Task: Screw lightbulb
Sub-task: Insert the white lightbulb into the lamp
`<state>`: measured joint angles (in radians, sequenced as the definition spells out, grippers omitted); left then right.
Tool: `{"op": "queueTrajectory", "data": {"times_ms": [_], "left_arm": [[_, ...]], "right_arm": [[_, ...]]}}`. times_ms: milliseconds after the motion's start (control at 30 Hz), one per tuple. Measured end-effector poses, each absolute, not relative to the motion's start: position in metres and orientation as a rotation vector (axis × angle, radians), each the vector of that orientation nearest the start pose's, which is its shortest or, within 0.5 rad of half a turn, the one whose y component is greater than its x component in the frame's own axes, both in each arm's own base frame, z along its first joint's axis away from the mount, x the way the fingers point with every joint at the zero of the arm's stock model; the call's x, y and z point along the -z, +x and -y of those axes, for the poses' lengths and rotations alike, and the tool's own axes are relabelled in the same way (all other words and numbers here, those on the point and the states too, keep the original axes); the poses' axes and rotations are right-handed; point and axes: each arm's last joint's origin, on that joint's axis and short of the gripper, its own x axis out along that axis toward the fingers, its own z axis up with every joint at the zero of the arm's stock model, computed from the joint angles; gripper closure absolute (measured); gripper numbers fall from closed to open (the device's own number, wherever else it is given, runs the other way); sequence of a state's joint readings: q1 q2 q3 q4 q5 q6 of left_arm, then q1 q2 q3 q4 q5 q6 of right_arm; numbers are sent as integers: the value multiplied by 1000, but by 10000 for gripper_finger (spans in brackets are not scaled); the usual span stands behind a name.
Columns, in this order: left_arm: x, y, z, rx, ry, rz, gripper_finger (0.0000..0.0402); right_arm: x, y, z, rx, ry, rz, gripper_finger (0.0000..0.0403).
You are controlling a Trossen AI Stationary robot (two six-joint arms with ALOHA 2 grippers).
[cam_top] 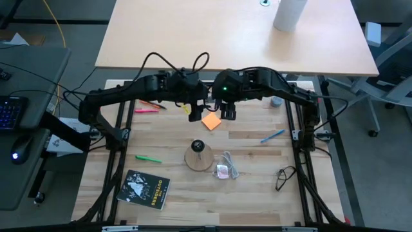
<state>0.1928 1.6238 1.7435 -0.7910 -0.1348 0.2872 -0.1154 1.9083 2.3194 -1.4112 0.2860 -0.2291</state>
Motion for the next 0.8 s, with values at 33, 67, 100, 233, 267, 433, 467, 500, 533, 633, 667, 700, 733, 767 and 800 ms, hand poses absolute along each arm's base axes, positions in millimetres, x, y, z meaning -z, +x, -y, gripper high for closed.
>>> {"op": "queueTrajectory", "data": {"times_ms": [33,67,100,233,267,433,467,500,533,633,667,700,733,767,800], "left_arm": [[-396,338,-71,-223,243,-710,144],[-396,338,-72,-225,237,-707,144],[-397,339,-71,-222,229,-702,144],[-397,340,-71,-193,218,-685,144],[-396,341,-71,-191,216,-689,144],[-393,343,-71,-196,213,-701,145],[-393,343,-72,-206,203,-702,145],[-392,343,-72,-218,195,-709,145],[-390,343,-73,-228,189,-719,145],[-388,345,-74,-247,176,-727,145],[-388,345,-75,-252,174,-726,145],[-388,345,-75,-258,174,-723,145],[-389,345,-75,-261,172,-720,146],[-389,345,-75,-262,173,-716,148],[-389,346,-75,-263,173,-710,152]], "right_arm": [[-425,356,50,253,-293,-1042,165],[-425,356,50,251,-293,-1042,165],[-425,357,49,250,-292,-1040,165],[-427,359,49,244,-304,-1014,165],[-427,359,49,242,-307,-1012,165],[-427,359,50,236,-320,-1010,165],[-427,360,50,235,-323,-1008,165],[-427,360,50,236,-324,-1002,165],[-428,360,50,236,-325,-998,165],[-428,361,50,236,-326,-994,165],[-428,361,50,237,-326,-988,165],[-429,361,49,236,-327,-983,165],[-429,362,49,236,-327,-979,165],[-429,362,48,236,-328,-975,165],[-429,362,48,235,-328,-971,165]]}}
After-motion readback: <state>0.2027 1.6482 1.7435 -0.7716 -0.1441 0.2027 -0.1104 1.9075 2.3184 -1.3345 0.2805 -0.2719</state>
